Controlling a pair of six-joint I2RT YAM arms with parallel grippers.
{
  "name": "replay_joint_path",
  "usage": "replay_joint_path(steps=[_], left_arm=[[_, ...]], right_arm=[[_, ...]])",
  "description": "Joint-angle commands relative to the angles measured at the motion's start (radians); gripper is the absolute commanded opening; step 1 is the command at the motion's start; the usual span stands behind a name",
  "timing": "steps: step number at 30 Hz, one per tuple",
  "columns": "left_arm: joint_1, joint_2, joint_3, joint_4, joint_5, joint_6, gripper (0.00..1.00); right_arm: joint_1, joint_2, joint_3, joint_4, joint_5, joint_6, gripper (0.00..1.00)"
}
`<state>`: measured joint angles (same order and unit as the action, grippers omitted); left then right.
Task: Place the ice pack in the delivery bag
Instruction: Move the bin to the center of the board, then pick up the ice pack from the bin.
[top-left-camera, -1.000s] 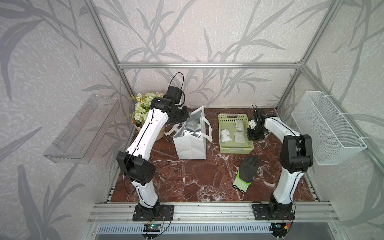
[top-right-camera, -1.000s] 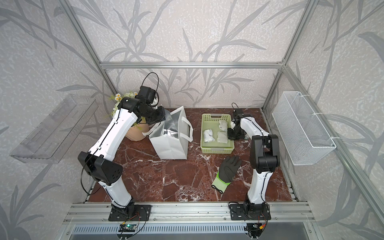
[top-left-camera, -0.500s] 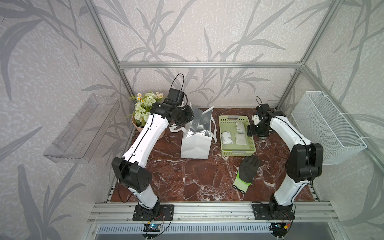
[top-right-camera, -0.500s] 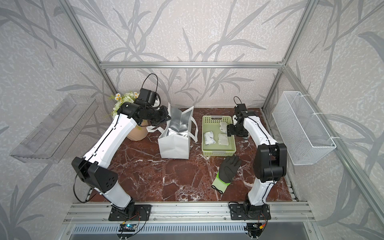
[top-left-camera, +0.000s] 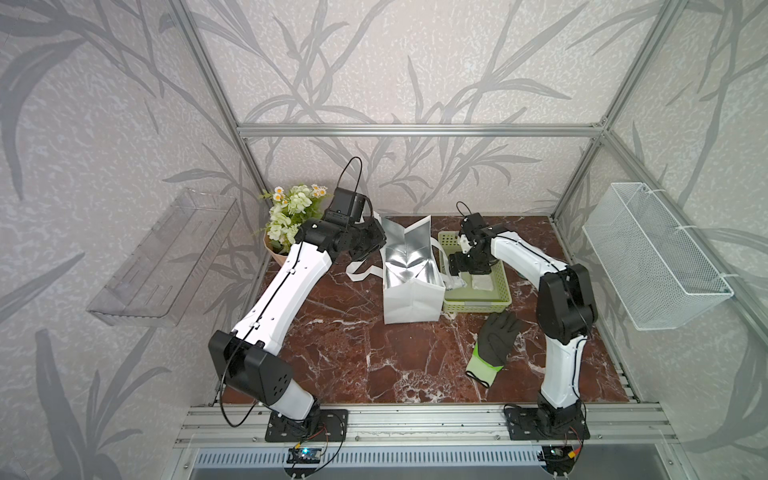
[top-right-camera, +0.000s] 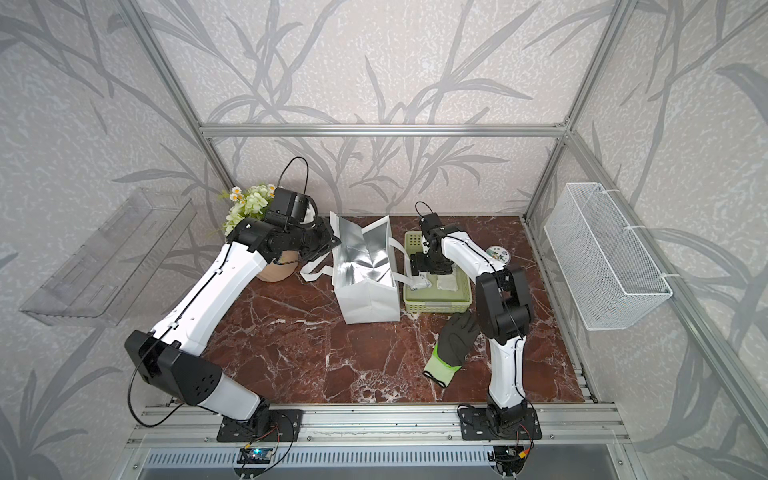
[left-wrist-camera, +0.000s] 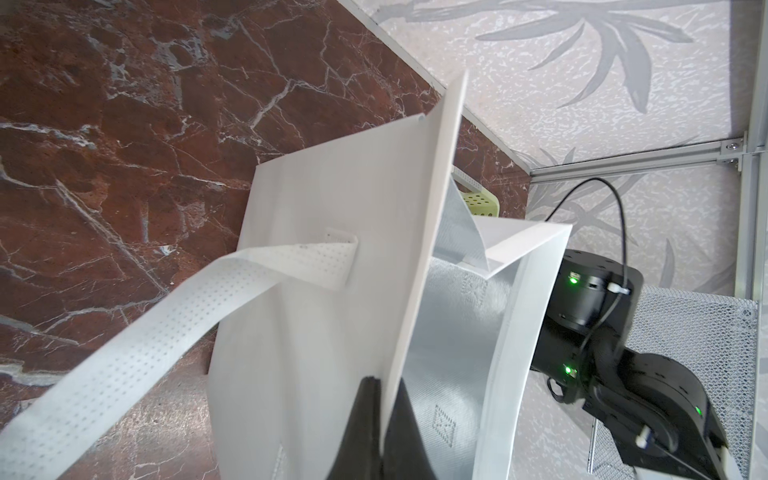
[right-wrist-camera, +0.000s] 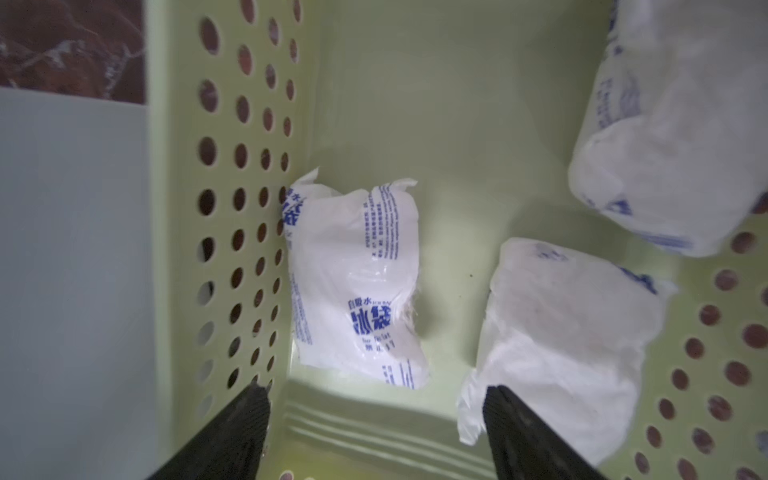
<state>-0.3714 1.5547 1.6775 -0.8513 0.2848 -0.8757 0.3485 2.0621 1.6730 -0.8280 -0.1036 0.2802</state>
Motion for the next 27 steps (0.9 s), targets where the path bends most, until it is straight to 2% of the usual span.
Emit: replay_joint_path(steps=[1, 15, 18, 23, 27], left_arm=[[-0.001, -0.039, -0.027, 0.031, -0.028, -0.005, 0.0], [0.01, -0.039, -0.041, 0.016, -0.045, 0.03, 0.0], [0.012, -0.037, -0.04, 0.013, -0.047, 0.035, 0.0], [0.014, -0.036, -0.038, 0.017, -0.043, 0.04, 0.0], [0.014, -0.034, -0.037, 0.033, -0.024, 0.04, 0.0]], right_arm=[[0.013, 0.044, 0.04, 0.009, -0.01, 0.023, 0.86], [0.048, 0.19, 0.078, 0.0, 0.039, -0.01, 0.84], [0.049, 0.204, 0.092, 0.0, 0.061, -0.009, 0.75], [0.037, 0.146, 0.044, 0.044, 0.07, 0.011, 0.5], [0.01, 0.046, -0.019, 0.087, 0.043, 0.029, 0.43]])
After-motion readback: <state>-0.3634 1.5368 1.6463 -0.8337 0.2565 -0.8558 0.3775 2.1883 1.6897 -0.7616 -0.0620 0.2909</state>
